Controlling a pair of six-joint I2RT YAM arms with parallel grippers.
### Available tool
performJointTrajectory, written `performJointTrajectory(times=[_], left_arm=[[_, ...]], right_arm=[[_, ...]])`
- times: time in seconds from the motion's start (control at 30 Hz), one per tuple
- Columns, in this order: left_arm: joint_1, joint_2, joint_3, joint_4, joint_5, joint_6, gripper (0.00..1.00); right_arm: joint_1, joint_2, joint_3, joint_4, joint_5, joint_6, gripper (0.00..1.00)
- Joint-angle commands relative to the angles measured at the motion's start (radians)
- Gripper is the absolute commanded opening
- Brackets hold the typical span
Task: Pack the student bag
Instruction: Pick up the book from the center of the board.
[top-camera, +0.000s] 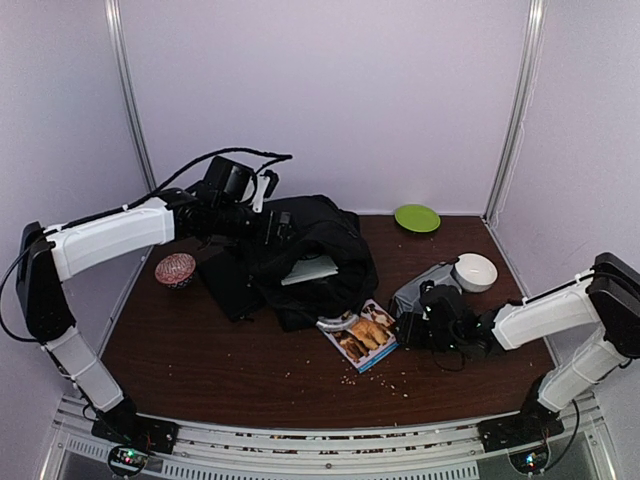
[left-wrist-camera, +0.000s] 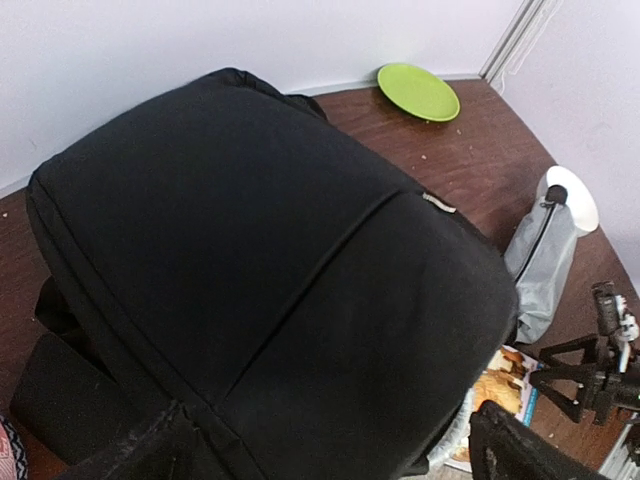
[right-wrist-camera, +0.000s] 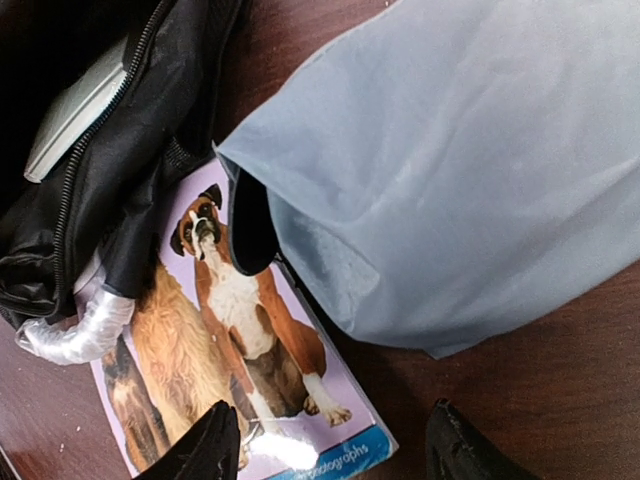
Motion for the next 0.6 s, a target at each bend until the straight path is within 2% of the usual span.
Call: performJointTrajectory(times=[0.0,0.13,0.27,0.57], left_arm=[[-0.001,-0.137,-0.076,0.093,0.016,-0.062,0.98],[-0.036,-0.238,-0.179,0.126,-0.018,-0.109,0.98],[-0.111,-0.322,-0.293,0.156,-0.088,-0.142,0.98],[-0.246,-0.333,-0.418,0.183,-0.153,-0.165,0.96]], right_arm=[[-0.021,0.056,0.049,0.010,-0.022,-0.018,0.63],[-0.028,0.098,0.063,0.015,-0.063,-0.010,0.61],[-0.022,0.111,0.030,0.054,-0.160,0.040,0.50],[0.130,-0.023,-0.065,0.022,-0.169,0.130,0.46]])
